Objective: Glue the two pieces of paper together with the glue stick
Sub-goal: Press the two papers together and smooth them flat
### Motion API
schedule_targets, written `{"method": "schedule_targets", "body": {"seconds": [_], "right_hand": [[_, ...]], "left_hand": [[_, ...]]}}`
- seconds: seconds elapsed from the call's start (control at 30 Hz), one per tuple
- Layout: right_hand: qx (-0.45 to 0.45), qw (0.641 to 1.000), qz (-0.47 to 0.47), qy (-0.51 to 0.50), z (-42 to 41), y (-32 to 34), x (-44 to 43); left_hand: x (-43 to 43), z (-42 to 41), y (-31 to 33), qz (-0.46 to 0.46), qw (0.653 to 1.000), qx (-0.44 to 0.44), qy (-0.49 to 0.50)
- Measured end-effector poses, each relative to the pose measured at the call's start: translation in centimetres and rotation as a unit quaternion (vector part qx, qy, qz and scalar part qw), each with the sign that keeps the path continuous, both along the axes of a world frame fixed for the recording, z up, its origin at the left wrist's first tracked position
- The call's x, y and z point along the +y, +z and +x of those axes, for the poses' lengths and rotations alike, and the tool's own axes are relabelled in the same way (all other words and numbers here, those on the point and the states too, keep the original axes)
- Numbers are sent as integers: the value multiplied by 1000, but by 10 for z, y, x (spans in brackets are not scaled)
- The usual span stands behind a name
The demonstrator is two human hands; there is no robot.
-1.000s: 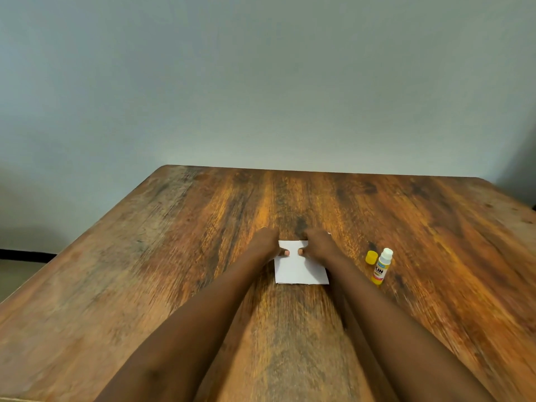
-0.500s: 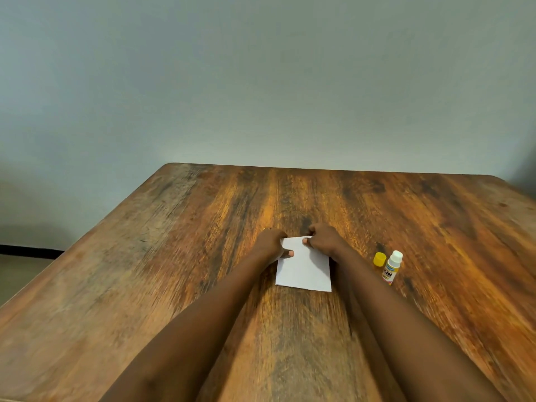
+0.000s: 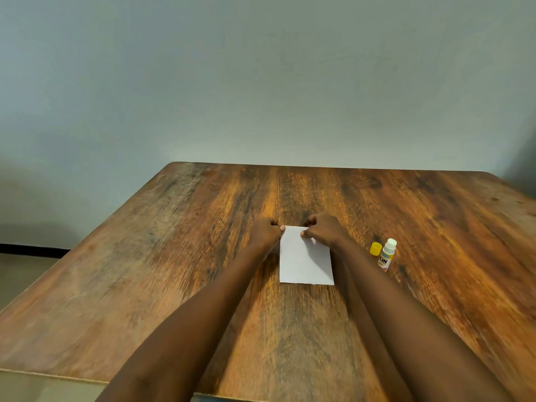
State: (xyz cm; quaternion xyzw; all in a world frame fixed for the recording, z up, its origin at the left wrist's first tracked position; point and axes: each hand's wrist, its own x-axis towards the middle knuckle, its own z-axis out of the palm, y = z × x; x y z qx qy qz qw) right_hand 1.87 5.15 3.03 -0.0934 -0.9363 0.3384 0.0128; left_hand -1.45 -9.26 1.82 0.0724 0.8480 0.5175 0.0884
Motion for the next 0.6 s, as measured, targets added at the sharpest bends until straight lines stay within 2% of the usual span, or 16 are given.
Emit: {"method": "schedule_targets", "body": {"seconds": [0.13,0.3,0.6], "right_hand": [[63,997,-35,27,6,6,-15],[66,991,-121,4,12,15,-18],[73,987,-140,-1,17,31,-19]], "left_hand": [[0,11,6,-41,996,84,-14],[-6,20,12,-3,995,97,-17],[-11,28,22,41,992,122,-9]]}}
